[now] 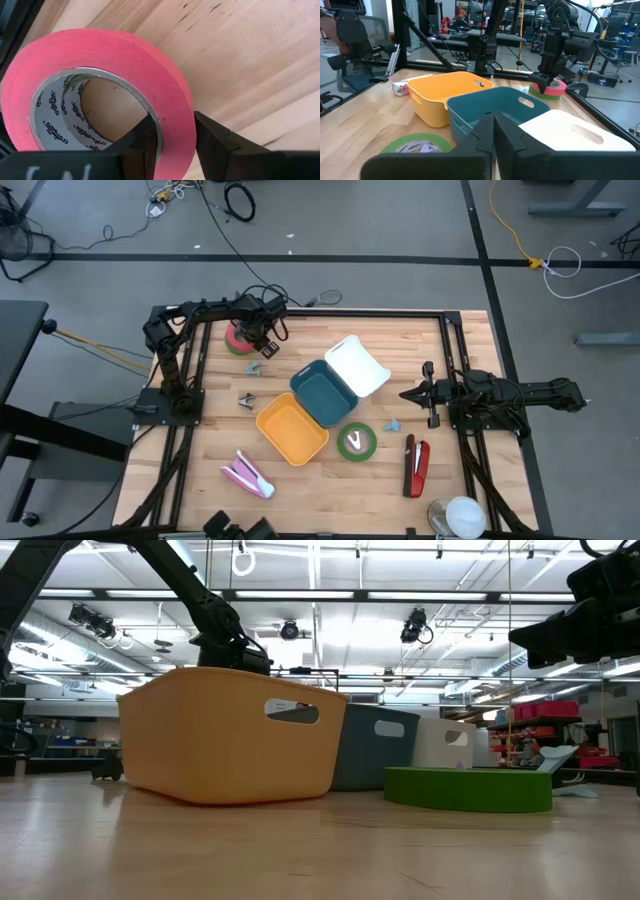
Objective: Pick and place Stapler, Stapler remover, tape
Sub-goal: Put the pink tape into the yellow bin
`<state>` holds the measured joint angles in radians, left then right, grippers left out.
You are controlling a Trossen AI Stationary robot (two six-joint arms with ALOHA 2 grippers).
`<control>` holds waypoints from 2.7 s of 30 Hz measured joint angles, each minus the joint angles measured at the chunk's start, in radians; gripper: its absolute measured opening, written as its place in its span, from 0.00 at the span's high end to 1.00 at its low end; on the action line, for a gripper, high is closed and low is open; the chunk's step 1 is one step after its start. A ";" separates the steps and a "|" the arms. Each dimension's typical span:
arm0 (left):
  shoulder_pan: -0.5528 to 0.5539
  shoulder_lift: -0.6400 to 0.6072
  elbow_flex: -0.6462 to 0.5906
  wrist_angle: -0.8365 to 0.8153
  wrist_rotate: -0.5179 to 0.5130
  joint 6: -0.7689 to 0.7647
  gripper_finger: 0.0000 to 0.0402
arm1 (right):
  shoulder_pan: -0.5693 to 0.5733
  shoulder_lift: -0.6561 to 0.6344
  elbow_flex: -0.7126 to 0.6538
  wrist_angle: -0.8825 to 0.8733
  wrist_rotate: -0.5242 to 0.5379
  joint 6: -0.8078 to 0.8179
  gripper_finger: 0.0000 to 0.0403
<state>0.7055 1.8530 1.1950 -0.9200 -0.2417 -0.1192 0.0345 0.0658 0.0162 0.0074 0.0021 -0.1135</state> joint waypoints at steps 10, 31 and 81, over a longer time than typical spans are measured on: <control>0.000 0.000 0.000 -0.048 -0.002 0.003 0.71 | 0.000 0.000 0.000 0.000 0.000 0.000 0.97; -0.013 -0.140 0.001 -0.066 0.018 0.027 0.71 | 0.000 0.000 0.000 0.000 0.000 0.000 0.97; -0.355 -0.213 0.314 0.160 0.350 0.272 0.71 | 0.000 0.000 0.000 0.000 0.000 0.000 0.97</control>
<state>0.3505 1.6398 1.5089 -0.7597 0.1086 0.1529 0.0343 0.0662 0.0163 0.0074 0.0018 -0.1137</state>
